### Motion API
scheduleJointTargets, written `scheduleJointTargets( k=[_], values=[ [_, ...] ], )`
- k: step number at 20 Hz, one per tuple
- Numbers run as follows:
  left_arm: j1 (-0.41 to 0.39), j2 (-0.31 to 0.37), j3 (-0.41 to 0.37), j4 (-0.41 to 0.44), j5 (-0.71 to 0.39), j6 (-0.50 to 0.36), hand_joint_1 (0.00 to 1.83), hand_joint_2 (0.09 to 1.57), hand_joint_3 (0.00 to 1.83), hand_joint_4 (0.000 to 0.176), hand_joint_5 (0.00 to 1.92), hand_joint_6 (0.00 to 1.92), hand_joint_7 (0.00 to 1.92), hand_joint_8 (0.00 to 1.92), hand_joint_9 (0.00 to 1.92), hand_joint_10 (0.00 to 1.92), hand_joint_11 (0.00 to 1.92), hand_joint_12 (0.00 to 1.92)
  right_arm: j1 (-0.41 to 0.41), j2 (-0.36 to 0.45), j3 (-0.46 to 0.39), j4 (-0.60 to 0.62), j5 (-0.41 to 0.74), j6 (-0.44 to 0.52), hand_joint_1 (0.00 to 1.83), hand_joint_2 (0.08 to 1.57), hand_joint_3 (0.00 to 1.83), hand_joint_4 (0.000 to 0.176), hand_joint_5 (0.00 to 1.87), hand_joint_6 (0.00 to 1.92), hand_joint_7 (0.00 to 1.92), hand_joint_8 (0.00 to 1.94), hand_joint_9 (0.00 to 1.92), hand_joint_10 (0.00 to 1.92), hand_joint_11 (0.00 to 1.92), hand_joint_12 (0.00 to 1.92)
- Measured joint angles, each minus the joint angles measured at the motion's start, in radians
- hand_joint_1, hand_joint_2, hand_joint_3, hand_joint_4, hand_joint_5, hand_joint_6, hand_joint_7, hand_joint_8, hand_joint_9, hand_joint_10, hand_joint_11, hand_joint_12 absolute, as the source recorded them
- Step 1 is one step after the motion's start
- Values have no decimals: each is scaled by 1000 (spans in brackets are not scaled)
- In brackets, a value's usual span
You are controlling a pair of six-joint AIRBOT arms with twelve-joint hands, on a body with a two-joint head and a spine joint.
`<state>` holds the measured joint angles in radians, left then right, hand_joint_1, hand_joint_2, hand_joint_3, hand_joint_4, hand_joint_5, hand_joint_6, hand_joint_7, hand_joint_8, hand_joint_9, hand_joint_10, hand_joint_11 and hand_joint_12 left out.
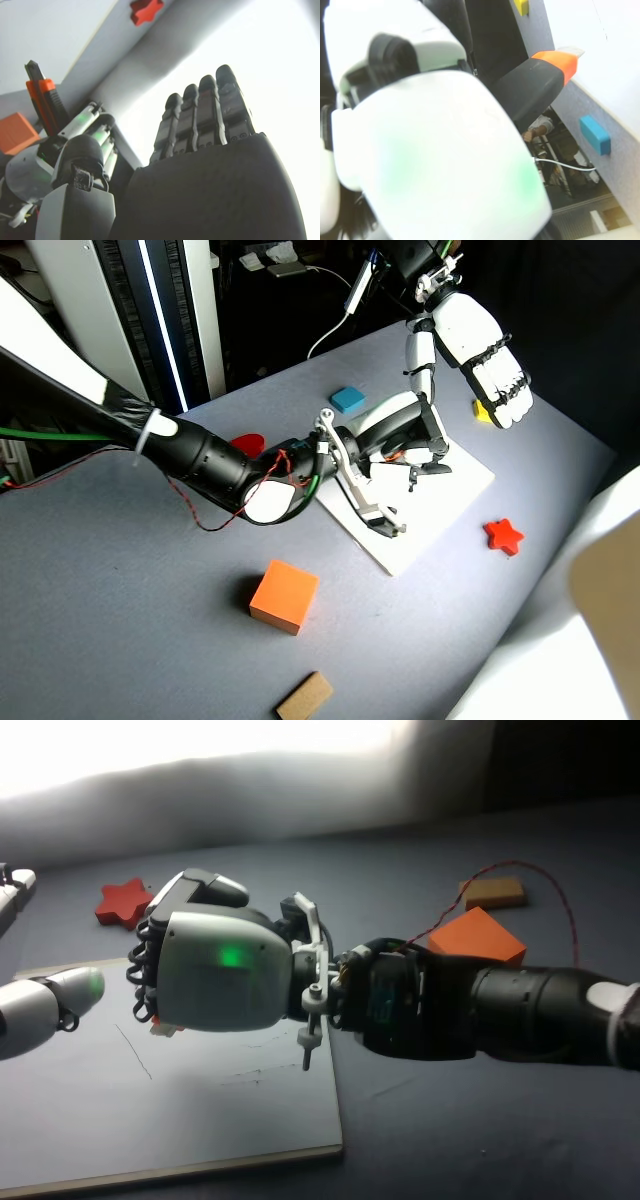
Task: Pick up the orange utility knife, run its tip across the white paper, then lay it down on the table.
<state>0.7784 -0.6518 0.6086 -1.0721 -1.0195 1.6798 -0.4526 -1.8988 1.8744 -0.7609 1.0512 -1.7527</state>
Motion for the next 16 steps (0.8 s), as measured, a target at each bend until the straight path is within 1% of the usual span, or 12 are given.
scheduleJointTargets(
  k=[2,3,6,7,10,13,15,16],
  values=[
    [8,0,11,1,3,-2,21,1266,0,0,0,0,10,2,4,1,0,162,-6,-24,28,-15,3,1,1465,1168,250,176,1422,1921,1590,1941,1711,1921,1778,1921],
    [12,0,18,-3,10,-3,12,1267,0,0,0,0,4,0,0,0,0,142,-13,-36,38,-16,10,1,1438,1180,261,176,1418,1921,1590,1941,1710,1921,1778,1921],
    [15,0,27,-3,22,-8,9,1268,0,0,0,0,1,0,0,0,0,130,-29,-44,39,-22,21,0,1428,1179,260,176,1404,1921,1593,1941,1719,1921,1797,1921],
    [17,0,28,-2,22,-9,37,1264,0,0,0,0,16,3,13,4,0,189,-32,-44,40,-28,26,0,1432,1175,257,176,1409,1921,1595,1941,1719,1921,1793,1921],
    [21,0,40,0,40,-18,16,1270,2,0,0,0,0,0,0,0,0,134,-47,-39,40,-55,47,-6,1408,1188,267,176,1399,1921,1599,1941,1727,1921,1802,1921],
    [26,0,44,1,40,-24,20,1271,1,0,0,0,0,0,0,0,0,178,-57,-30,40,-64,64,-5,1461,1165,260,176,1425,1921,1615,1941,1738,1921,1804,1921],
    [29,0,44,1,41,-26,11,1271,1,0,0,0,0,0,0,0,0,133,-64,-16,40,-83,84,4,1425,1174,272,176,1413,1921,1595,1941,1722,1921,1793,1921],
    [29,0,43,2,40,-26,22,1271,1,0,0,0,0,0,0,0,0,130,-68,-11,40,-85,91,7,1438,1171,276,176,1412,1921,1598,1941,1732,1921,1808,1921]
  ],
)
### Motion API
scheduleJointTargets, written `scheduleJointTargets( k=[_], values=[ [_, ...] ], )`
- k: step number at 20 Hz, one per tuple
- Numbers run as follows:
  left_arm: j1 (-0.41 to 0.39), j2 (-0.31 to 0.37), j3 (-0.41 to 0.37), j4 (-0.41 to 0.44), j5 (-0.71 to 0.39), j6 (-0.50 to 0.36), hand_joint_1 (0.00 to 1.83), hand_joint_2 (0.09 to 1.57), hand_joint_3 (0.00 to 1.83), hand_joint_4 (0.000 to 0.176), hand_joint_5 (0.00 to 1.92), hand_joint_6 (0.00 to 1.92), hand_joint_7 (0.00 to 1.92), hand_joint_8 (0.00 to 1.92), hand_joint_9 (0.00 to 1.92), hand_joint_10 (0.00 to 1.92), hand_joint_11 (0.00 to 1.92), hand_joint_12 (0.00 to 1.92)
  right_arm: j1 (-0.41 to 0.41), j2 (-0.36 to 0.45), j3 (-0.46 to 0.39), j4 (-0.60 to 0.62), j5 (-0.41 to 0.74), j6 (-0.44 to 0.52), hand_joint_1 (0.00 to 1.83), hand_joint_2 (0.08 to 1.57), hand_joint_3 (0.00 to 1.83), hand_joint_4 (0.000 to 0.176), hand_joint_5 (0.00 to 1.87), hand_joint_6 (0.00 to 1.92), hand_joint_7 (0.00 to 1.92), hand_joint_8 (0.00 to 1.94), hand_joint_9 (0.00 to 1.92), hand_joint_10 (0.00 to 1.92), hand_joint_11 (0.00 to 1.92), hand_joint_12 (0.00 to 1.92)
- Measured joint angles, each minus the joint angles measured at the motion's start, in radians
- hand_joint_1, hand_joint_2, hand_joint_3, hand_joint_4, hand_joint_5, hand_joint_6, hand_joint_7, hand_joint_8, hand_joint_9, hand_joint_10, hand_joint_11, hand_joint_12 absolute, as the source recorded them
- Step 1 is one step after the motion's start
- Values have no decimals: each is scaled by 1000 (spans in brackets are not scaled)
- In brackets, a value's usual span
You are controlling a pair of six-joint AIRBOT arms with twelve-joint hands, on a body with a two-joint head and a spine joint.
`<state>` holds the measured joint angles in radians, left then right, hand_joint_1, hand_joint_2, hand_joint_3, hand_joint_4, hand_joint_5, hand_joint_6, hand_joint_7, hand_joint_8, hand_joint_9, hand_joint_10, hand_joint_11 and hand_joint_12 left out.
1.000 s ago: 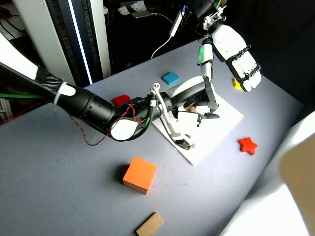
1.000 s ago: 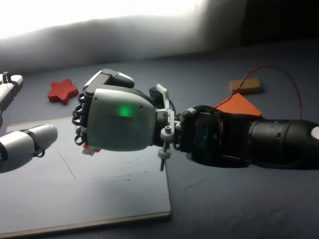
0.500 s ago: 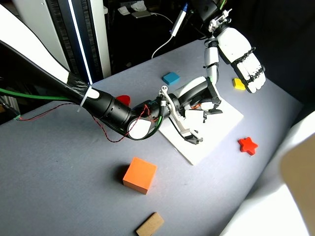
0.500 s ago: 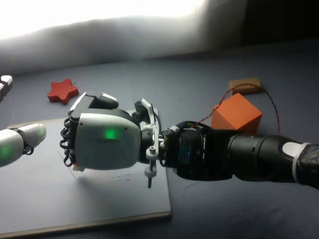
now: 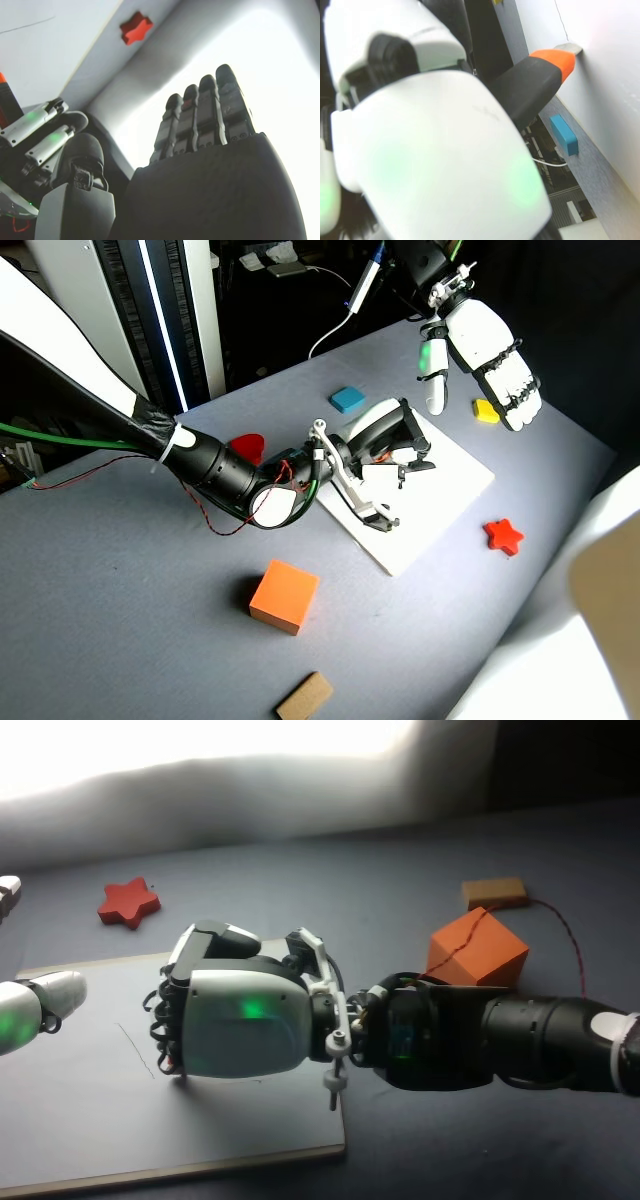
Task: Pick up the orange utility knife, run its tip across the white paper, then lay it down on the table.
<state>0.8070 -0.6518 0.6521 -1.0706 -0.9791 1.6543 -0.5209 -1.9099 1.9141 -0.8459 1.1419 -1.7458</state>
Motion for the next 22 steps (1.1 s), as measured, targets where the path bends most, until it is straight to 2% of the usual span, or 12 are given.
scheduleJointTargets(
  k=[7,9,12,15,18,20,22],
  values=[
    [-5,0,-7,2,1,1,37,1262,0,0,0,0,10,3,13,4,0,190,-21,52,-15,-14,45,24,1445,1162,285,176,1413,1921,1588,1941,1720,1921,1792,1921],
    [-5,0,-7,1,2,2,19,1262,0,0,0,0,11,1,16,3,0,227,-29,80,-42,-13,43,25,1454,1153,288,176,1415,1921,1587,1941,1711,1921,1779,1921],
    [-5,0,-7,1,2,2,17,1267,1,0,0,0,6,1,13,1,0,185,-31,95,-61,-5,35,29,1440,1154,290,176,1406,1921,1582,1941,1710,1921,1776,1921],
    [-8,0,-13,-5,0,8,28,1261,0,0,0,0,9,0,15,1,0,218,-8,121,-106,-7,-13,71,1449,1149,292,176,1415,1921,1596,1941,1721,1921,1782,1921],
    [-8,0,-19,0,7,13,33,1264,0,0,0,0,2,0,8,2,0,194,27,191,-240,21,-64,112,1444,1149,297,176,1429,1921,1609,1941,1725,1921,1778,1921],
    [-11,0,-20,0,6,14,43,1262,0,0,0,0,3,1,10,3,0,204,45,260,-373,164,-146,130,1441,1151,302,176,1417,1921,1611,1941,1730,1921,1786,1921],
    [-17,0,-20,-1,10,18,37,1266,1,0,0,0,0,0,11,2,0,212,56,321,-440,212,-207,145,1423,1150,309,176,1402,1921,1613,1941,1740,1921,1811,1921]
  ],
)
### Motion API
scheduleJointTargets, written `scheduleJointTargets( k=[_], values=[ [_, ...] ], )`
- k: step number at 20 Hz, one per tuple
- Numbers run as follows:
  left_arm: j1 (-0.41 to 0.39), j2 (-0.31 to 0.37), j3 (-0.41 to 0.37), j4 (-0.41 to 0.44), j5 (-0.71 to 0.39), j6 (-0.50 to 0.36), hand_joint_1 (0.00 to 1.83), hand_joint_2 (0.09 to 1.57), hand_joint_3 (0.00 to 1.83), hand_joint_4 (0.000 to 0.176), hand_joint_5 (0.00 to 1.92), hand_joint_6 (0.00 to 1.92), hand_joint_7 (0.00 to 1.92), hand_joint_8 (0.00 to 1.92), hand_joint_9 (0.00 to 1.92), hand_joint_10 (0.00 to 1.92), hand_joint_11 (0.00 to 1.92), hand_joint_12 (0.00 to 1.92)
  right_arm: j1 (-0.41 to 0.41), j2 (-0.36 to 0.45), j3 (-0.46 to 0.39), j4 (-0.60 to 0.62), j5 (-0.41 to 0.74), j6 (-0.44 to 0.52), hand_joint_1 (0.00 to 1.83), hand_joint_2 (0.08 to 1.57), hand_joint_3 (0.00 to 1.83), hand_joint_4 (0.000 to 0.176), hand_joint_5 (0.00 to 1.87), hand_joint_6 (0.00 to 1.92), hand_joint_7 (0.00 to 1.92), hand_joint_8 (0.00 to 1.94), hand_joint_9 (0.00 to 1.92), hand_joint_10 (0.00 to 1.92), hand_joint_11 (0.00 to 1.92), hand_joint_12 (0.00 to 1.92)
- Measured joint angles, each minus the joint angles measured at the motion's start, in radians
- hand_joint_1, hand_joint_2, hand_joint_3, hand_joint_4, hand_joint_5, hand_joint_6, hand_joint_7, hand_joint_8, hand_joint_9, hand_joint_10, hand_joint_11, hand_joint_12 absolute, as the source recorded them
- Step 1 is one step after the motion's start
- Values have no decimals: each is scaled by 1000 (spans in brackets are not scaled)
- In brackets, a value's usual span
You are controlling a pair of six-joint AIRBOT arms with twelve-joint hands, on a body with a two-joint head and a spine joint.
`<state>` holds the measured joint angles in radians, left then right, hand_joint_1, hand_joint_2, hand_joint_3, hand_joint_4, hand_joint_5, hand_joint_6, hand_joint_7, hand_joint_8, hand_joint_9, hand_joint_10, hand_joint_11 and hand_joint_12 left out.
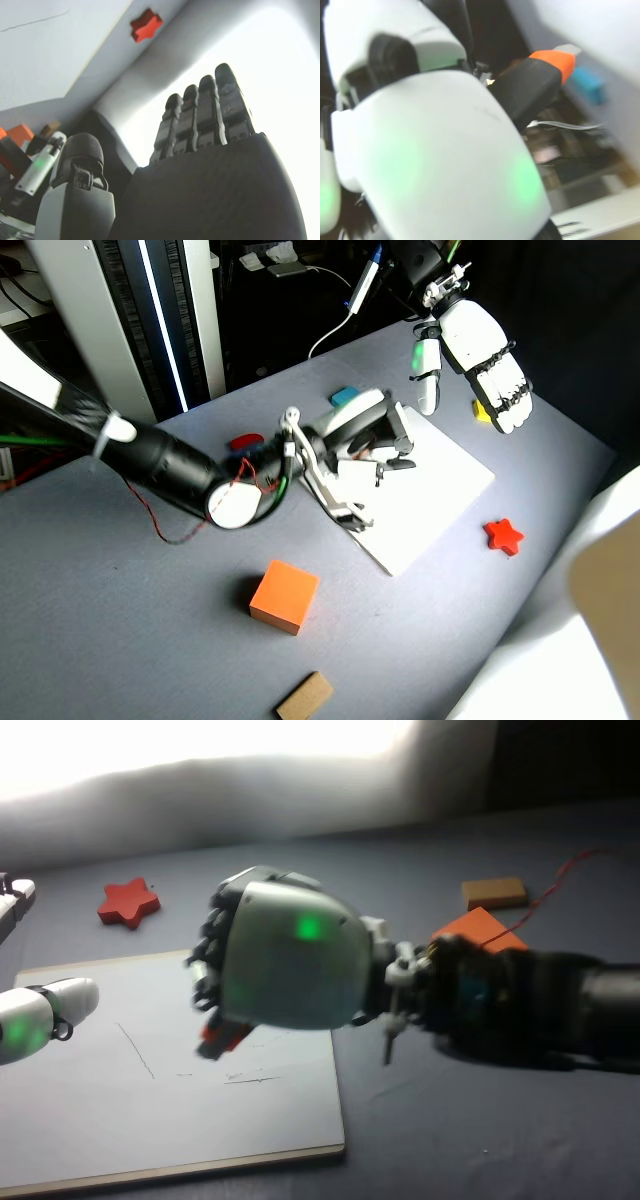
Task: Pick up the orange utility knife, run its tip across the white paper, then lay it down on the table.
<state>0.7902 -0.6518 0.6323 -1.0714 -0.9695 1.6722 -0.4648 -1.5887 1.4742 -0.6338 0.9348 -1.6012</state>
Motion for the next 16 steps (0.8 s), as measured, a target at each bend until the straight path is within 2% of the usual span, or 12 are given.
scheduleJointTargets(
  k=[2,3,5,7,9,11,14,16],
  values=[
    [-2,0,0,1,5,2,28,1266,1,0,0,0,0,0,10,1,0,198,-11,67,-86,72,-76,26,1432,1145,314,176,1424,1921,1622,1941,1741,1921,1800,1921],
    [-6,0,0,3,11,3,37,1265,0,0,0,0,0,0,1,0,0,150,-23,114,-161,185,-139,35,1439,1139,316,176,1435,1921,1621,1941,1742,1921,1805,1921],
    [-9,-2,-8,15,13,3,39,1263,0,0,0,0,0,0,13,4,0,230,-30,202,-289,410,-268,39,1413,1142,327,176,1422,1921,1616,1941,1735,1921,1804,1921],
    [-9,-2,-10,15,14,3,40,1263,0,0,0,0,2,1,16,4,0,243,-30,280,-368,544,-387,65,1456,1122,328,176,1421,1921,1618,1941,1735,1921,1797,1921],
    [-9,-3,-10,15,13,2,33,1261,0,0,0,0,7,1,24,5,0,265,-32,336,-416,583,-471,109,1453,1130,343,176,1409,1921,1608,1941,1729,1921,1797,1921],
    [-9,-6,-10,26,16,2,35,1259,0,0,0,0,11,2,27,5,0,291,-31,370,-454,664,-538,113,1443,1121,357,176,1423,1921,1606,1941,1729,1921,1796,1921],
    [-18,-6,-14,43,17,3,13,1265,2,0,0,0,5,1,24,2,0,295,-31,385,-463,705,-607,114,1468,1100,374,176,1394,1921,1580,1941,1708,1921,1767,1921],
    [-29,-9,-26,42,16,14,26,1265,1,0,0,0,0,0,8,1,0,239,-30,397,-466,729,-639,114,1506,999,562,176,1396,1921,1577,1941,1691,1921,1750,1921]
  ],
)
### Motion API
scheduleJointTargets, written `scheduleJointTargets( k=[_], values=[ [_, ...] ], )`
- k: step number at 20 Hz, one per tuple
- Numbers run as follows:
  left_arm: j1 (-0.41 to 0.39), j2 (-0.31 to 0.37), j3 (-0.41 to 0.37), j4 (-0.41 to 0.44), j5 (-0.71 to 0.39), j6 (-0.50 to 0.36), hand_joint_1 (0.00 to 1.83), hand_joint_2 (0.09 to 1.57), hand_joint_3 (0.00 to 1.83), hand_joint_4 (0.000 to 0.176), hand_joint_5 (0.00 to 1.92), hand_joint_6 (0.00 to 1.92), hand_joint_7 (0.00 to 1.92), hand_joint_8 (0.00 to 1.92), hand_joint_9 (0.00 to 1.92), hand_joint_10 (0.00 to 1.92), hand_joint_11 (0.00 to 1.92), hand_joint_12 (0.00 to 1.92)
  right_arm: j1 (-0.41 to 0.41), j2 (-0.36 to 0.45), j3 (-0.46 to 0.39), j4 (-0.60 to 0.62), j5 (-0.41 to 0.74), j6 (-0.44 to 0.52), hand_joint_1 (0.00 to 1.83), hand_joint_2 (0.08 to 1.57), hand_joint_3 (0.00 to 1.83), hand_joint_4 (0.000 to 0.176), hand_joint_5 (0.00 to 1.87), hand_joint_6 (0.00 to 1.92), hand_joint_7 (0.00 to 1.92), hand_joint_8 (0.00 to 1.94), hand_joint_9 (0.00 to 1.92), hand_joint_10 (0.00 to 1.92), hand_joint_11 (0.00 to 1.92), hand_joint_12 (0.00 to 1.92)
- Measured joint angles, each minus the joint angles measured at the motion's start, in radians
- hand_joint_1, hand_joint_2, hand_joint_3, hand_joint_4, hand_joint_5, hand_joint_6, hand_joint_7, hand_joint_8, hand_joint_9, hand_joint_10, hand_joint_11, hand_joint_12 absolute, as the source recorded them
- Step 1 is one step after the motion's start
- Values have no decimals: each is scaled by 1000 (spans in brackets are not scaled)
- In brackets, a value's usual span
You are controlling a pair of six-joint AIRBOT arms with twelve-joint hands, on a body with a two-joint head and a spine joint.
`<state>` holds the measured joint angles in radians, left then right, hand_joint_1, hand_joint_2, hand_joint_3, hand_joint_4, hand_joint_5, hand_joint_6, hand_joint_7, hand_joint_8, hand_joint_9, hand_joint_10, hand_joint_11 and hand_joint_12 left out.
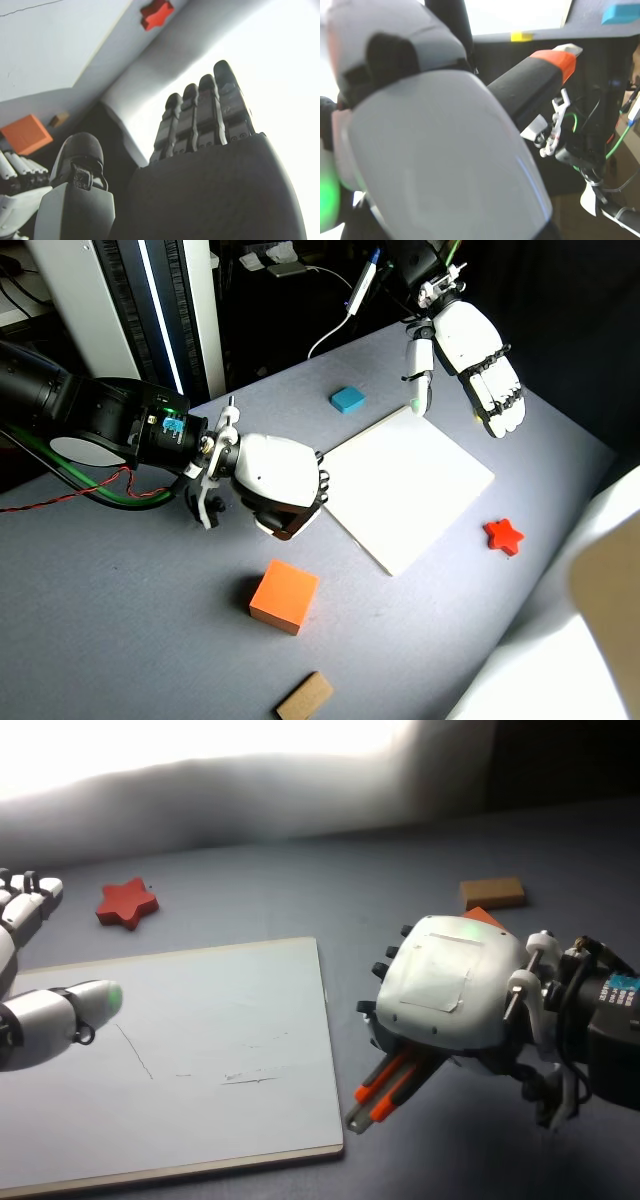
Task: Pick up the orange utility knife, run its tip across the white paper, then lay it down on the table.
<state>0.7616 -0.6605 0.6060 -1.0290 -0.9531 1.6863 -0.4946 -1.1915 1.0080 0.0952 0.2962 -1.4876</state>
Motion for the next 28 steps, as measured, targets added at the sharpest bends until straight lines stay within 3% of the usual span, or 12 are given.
scheduleJointTargets(
  k=[4,5,6,8,13,14,15,17,19,22,24,28],
  values=[
    [-26,-18,-17,10,18,23,42,1259,0,0,0,0,11,2,25,6,0,294,-30,22,-6,17,-29,-15,1536,951,668,176,1333,1921,1512,1941,1651,1921,1710,1921],
    [-31,-18,-19,8,19,24,28,1261,0,0,0,0,10,1,27,6,0,311,-35,23,-6,17,-33,-14,1478,930,694,176,1203,1921,1372,1941,1515,1921,1523,1921],
    [-35,-18,-23,10,18,26,58,1259,0,0,0,0,21,2,35,6,0,353,-41,23,-6,16,-31,-14,1247,708,1232,0,884,1792,1025,1941,1313,1921,1309,1921],
    [-36,-18,-34,3,17,27,46,1261,0,0,0,0,15,0,32,4,0,355,-49,30,-8,17,-16,-12,1156,859,999,0,620,1775,833,1833,947,1921,879,1921],
    [-39,-18,-47,3,19,38,52,1258,0,0,0,0,48,6,52,8,0,420,-66,44,-18,17,-2,-29,1070,1324,47,25,599,1595,574,1640,397,1760,345,1921],
    [-39,-18,-46,2,18,38,48,1260,1,0,0,0,47,3,52,6,0,395,-66,51,-26,17,-1,-29,975,1372,17,0,522,1659,346,1355,226,1676,136,1921],
    [-39,-18,-46,2,18,39,47,1260,1,0,0,0,49,4,52,6,0,389,-66,58,-34,17,0,-31,963,1308,0,0,309,1255,308,1096,171,1538,26,1921],
    [-39,-18,-46,3,19,39,40,1263,2,0,0,0,42,1,50,4,0,359,-71,82,-60,16,3,-32,836,1198,0,0,94,643,287,380,127,924,0,1525],
    [-39,-18,-46,3,19,39,27,1266,3,0,0,0,39,0,47,2,0,343,-74,114,-89,17,2,-32,741,1123,0,0,35,264,217,59,82,466,0,1060],
    [-42,-18,-46,2,21,37,29,1266,1,0,0,0,38,4,34,7,0,265,-76,168,-134,16,4,-32,549,1065,0,0,2,12,95,5,50,191,0,430],
    [-59,-18,-45,8,26,34,30,1266,1,0,0,0,26,0,32,6,0,268,-69,208,-163,16,-8,-27,487,1034,0,0,0,0,91,2,65,131,0,268],
    [-110,-14,-36,23,85,52,67,1256,0,0,45,10,84,9,80,15,0,448,-12,345,-281,15,-51,66,138,1116,18,0,87,21,178,14,163,96,0,658]
  ],
)
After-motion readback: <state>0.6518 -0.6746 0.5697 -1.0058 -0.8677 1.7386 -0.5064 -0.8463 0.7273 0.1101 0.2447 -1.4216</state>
